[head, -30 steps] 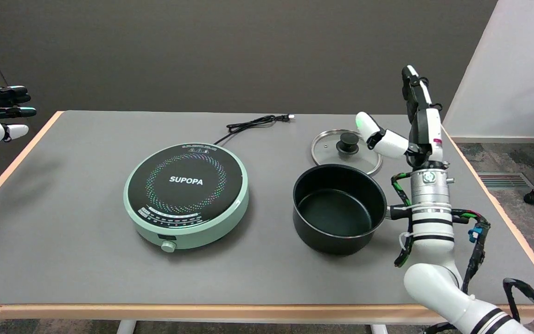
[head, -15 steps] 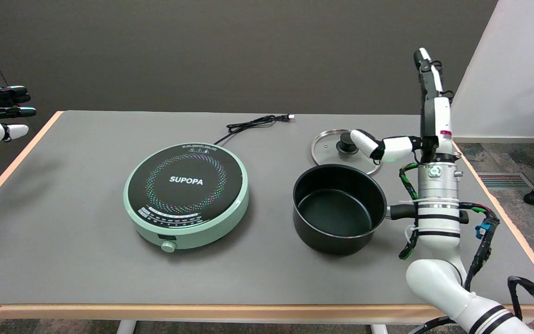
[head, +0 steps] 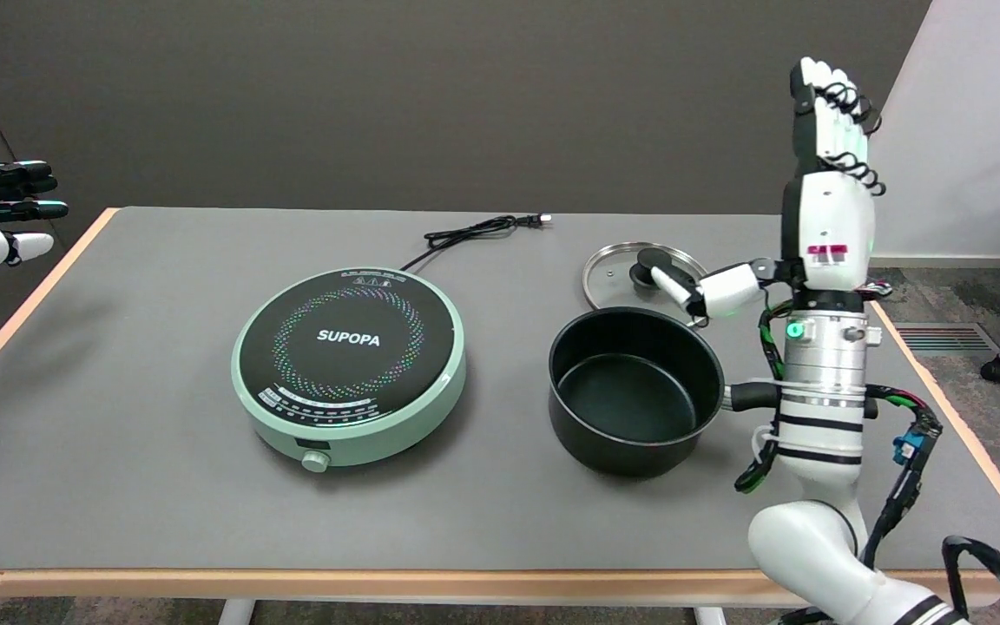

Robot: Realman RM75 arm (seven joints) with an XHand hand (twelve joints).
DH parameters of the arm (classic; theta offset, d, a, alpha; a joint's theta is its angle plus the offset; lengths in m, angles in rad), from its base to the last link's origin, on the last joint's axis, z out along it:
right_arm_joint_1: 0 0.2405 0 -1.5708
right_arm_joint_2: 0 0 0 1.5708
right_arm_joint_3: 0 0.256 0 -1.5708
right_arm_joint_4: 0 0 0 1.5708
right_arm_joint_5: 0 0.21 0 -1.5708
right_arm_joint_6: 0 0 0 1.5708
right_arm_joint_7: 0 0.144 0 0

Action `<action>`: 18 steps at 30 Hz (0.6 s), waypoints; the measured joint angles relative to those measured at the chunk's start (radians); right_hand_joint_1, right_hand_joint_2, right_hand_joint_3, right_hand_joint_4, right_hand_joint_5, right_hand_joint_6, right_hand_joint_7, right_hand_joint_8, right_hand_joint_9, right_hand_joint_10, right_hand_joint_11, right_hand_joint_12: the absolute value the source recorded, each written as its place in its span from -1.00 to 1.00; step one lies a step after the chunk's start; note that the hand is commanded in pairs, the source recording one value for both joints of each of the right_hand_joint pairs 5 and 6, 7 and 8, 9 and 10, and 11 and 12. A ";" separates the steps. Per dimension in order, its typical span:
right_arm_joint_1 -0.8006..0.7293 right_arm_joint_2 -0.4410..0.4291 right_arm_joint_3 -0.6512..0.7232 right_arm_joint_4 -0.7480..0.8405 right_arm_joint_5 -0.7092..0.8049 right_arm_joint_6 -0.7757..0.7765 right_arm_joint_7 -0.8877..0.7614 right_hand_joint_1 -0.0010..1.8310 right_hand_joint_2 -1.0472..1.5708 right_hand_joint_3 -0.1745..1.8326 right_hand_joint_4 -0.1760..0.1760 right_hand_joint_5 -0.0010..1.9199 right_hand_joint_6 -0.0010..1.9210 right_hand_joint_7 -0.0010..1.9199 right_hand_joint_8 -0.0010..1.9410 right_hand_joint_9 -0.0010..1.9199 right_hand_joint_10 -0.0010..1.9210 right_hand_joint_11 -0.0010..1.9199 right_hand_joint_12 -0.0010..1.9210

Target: Pick up the soup pot.

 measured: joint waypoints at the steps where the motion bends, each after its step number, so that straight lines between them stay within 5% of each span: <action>1: -0.001 -0.004 -0.006 0.010 -0.006 0.003 -0.035 0.30 -0.53 0.33 -1.00 -0.97 -0.97 -0.97 -0.97 -0.97 -0.97 -0.97 -0.97; 18: -0.161 -0.059 -0.145 0.141 -0.080 0.166 -0.518 0.31 -0.51 0.38 -1.00 -0.98 -0.98 -0.98 -0.98 -0.98 -0.98 -0.98 -0.98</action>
